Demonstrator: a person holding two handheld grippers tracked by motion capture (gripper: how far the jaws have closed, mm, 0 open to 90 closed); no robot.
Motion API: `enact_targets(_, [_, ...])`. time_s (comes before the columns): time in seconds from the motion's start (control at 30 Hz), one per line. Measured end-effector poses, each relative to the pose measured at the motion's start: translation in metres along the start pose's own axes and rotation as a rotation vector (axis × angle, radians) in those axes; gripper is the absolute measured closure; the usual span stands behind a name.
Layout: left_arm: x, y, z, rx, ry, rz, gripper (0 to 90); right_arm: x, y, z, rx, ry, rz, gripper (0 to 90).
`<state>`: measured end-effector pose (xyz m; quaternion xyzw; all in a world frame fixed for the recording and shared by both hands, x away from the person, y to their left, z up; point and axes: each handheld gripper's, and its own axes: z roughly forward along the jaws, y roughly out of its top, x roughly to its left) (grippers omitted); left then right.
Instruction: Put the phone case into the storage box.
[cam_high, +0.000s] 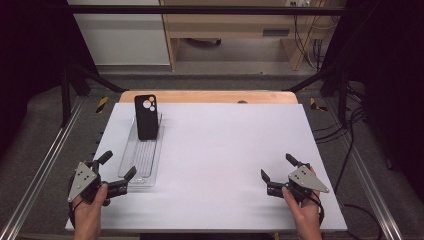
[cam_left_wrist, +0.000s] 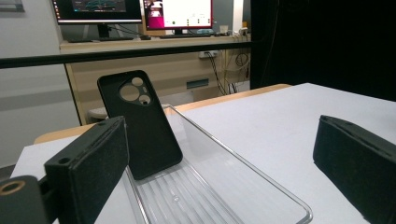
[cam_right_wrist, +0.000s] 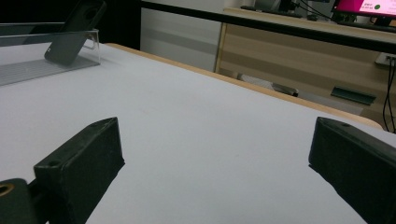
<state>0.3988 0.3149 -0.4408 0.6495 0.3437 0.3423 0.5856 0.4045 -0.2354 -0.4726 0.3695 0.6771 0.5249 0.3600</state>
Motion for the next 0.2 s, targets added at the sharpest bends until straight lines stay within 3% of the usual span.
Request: enact_targets(0.2, [-0.0019, -0.0049, -0.0037, -0.011, 0.016, -0.010, 2.9, -0.0017, -0.0014, 0.0016, 0.009, -0.001, 0.005, 3.2])
